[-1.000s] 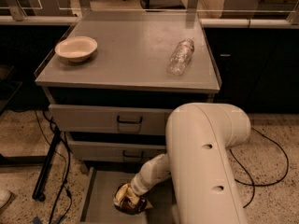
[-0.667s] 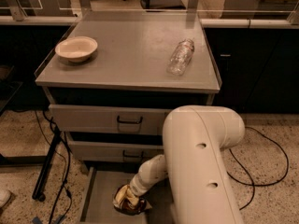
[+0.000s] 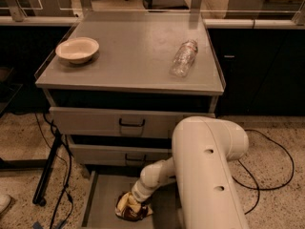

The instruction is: Place brown chip bag into bottom drawer

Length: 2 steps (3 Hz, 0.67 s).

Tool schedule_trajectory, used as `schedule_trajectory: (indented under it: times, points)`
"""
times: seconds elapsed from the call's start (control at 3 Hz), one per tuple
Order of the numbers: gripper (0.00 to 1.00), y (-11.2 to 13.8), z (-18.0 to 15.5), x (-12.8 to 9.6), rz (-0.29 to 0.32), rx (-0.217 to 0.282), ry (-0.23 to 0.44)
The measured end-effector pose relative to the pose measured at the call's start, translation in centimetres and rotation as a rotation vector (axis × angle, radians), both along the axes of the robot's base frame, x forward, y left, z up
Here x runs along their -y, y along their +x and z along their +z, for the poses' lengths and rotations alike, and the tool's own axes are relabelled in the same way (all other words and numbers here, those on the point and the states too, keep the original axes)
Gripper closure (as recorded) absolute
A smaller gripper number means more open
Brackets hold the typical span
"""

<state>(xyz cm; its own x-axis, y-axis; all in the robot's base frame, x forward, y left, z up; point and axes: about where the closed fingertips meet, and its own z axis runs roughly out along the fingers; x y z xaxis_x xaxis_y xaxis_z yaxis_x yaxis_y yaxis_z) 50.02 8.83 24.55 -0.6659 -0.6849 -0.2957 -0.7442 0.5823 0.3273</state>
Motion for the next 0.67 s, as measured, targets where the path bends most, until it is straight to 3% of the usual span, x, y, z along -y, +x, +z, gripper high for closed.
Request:
schedule_trajectory:
  times: [0.33, 0.67]
  points:
    - [1.0, -0.45, -0.56, -0.21, 0.012, -0.01, -0.005]
    - [0.8, -0.45, -0.57, -0.21, 0.012, -0.01, -0.005]
